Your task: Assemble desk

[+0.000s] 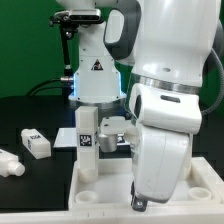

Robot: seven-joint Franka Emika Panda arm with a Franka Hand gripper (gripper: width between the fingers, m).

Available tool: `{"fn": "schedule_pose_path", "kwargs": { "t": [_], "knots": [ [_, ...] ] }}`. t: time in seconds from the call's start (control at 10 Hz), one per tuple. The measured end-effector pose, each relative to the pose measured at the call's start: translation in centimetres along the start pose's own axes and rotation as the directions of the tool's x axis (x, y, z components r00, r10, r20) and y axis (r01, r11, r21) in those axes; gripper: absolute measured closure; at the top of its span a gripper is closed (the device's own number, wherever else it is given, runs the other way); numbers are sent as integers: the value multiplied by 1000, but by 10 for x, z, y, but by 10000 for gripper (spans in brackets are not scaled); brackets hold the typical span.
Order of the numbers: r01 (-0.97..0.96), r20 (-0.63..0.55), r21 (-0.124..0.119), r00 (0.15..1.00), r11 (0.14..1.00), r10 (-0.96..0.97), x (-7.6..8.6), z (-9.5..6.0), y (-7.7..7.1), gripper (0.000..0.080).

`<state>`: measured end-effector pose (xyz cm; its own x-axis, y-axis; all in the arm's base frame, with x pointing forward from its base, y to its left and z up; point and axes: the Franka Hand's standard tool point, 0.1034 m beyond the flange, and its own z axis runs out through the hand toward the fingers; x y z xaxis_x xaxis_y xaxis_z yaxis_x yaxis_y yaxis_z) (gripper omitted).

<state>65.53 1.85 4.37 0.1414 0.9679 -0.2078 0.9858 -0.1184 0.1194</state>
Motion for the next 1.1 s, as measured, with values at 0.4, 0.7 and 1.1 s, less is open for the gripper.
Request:
{"fn": "schedule_pose_path", "kwargs": {
  "t": [0.4, 0.7, 1.1],
  "knots": [
    [-252, 25, 24, 967, 967, 252, -49, -49, 7, 181],
    [-337, 35, 39, 941, 941, 336, -53, -48, 4, 151],
    [-324, 65, 101, 946, 941, 319, -124, -92, -5, 150]
  ]
}}
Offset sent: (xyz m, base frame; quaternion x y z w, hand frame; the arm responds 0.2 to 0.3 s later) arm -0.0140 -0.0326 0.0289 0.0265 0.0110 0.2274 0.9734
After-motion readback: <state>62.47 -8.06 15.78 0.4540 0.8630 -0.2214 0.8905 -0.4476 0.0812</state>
